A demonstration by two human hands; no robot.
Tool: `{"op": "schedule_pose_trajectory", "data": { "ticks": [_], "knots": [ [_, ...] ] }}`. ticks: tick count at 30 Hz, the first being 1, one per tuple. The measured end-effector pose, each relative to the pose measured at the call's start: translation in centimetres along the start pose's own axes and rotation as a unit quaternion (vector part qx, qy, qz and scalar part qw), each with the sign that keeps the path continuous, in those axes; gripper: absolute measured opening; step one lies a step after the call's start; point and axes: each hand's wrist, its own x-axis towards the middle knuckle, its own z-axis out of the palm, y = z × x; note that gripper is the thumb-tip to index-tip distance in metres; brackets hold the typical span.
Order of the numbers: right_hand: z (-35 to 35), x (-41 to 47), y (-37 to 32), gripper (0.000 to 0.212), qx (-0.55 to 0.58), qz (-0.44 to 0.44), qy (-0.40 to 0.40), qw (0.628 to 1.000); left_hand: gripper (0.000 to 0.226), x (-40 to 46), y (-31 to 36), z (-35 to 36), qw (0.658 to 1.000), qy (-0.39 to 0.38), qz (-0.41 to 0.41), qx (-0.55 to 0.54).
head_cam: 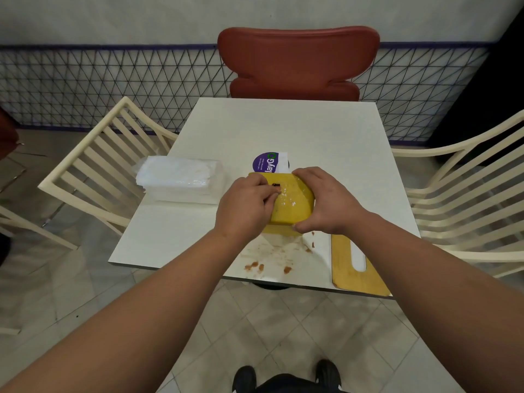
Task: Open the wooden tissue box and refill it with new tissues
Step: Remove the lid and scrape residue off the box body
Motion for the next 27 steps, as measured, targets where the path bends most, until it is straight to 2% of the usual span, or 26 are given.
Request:
{"op": "schedule_pose_trajectory", "data": {
  "ticks": [5, 11, 18, 24, 27],
  "knots": [
    [0.1, 0.1, 0.1, 0.112, 0.005, -0.003, 0.004, 1.0, 0.021, -2.7, 0.1, -0.5, 0.999, -0.017, 0.048, 0.0],
    [0.0, 0.1, 0.1, 0.113, -0.002, -0.001, 0.0, 1.0, 0.019, 1.4, -0.5, -0.2, 1.0, -0.008, -0.022, 0.003],
    [0.1, 0.2, 0.1, 0.112, -0.002, -0.005, 0.002, 1.0, 0.02, -2.7, 0.2, -0.7, 0.999, -0.016, 0.034, -0.01],
    [0.0, 0.3, 0.2, 0.112, 0.002, 0.007, 0.007, 1.0, 0.019, 1.8, -0.4, -0.2, 0.999, 0.002, -0.039, 0.004],
    [0.0, 0.3, 0.2, 0.113, -0.003, 0.002, 0.002, 1.0, 0.019, 0.0, 0.3, -0.1, 0.999, 0.007, -0.034, -0.007]
  ]
}}
